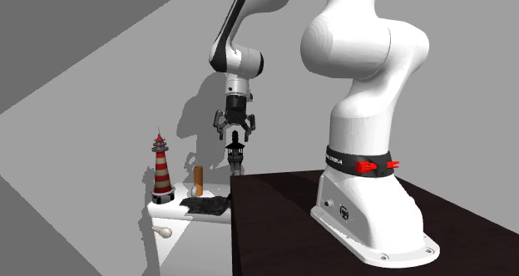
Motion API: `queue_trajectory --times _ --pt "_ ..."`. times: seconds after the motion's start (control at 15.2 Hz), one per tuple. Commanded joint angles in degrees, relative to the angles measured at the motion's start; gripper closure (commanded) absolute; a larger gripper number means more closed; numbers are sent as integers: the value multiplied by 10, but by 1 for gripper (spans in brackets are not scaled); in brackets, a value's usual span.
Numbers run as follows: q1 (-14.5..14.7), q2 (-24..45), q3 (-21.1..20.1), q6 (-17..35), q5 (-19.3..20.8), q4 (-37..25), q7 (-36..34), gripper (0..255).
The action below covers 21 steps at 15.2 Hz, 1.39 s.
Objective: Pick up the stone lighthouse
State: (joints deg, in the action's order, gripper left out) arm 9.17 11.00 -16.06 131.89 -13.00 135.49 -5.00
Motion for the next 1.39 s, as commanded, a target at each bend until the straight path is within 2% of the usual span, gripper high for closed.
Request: queue_trajectory --times 0.0,0.46,0.53,1.12,1.32 --pt "1 19 1 14 2 -3 0 0" --pt "5 60 4 54 8 -3 2 0" --pt "5 59 4 55 8 -2 3 255" --pt "5 60 4 54 8 -3 2 255" --pt "3 37 2 33 5 -2 1 255"
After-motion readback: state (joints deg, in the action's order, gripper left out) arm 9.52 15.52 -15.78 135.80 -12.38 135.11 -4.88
